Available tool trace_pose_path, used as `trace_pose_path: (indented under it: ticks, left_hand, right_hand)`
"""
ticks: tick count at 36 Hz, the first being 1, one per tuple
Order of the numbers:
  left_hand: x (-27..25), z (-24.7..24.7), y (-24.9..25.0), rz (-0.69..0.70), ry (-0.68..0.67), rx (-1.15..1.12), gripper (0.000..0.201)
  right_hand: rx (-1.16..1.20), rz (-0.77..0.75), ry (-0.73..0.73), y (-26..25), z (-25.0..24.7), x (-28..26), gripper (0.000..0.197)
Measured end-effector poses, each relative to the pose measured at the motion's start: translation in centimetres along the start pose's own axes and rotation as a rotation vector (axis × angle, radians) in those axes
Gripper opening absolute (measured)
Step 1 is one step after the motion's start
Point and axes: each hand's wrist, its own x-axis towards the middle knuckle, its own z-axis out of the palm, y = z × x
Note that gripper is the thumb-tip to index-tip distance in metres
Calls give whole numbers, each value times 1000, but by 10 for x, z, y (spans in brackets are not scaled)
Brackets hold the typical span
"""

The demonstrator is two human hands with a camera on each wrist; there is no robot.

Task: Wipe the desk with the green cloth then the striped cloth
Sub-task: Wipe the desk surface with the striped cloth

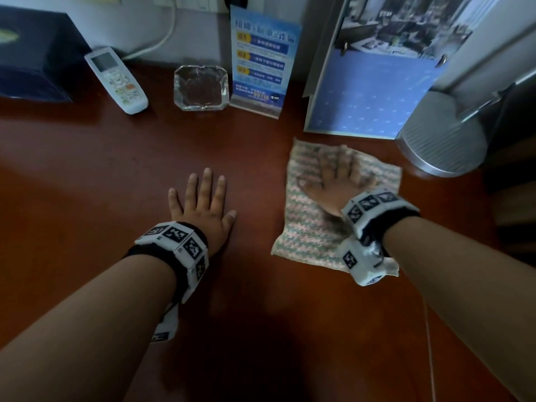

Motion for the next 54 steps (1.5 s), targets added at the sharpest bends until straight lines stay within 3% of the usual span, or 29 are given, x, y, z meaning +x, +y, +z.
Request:
trace_pose_path:
  ticks: [4, 8, 15, 20, 25, 29, 35, 41, 48, 54]
  left_hand:
    - [1, 2, 0, -6, 27, 17, 65]
    - [2, 3, -1, -3, 38, 9, 66]
    - [3, 2, -1, 5, 6, 8, 65]
    - [3, 2, -2, 5, -2, -1, 65]
    - [1, 1, -1, 16, -1, -5, 65]
    - [1, 2, -1, 20, 34, -18, 65]
    - [1, 4, -2, 26, 57, -12, 65]
    - [1, 6, -2, 31, 84, -2, 66]
    - [3, 8, -4, 40, 72, -25, 64]
    - [3, 6, -5, 50, 60, -34, 64]
  right_hand:
    - [-71, -189, -8, -33, 7, -4, 81]
    - [-93, -245, -6, -13, 4, 1, 79]
    - [-20, -6, 47, 62, -12, 16, 77]
    - [31, 58, 42, 60, -9, 8, 77]
    - [-19, -32, 55, 30, 24, -33, 75]
    - [-71, -127, -85, 14, 54, -81, 87]
    - [-78, -277, -147, 3, 83, -126, 83]
    - [-31, -255, -83, 5, 67, -97, 82]
    - [100, 28, 74, 17, 8, -12, 83]
    - [71, 89, 76, 27, -13, -1, 81]
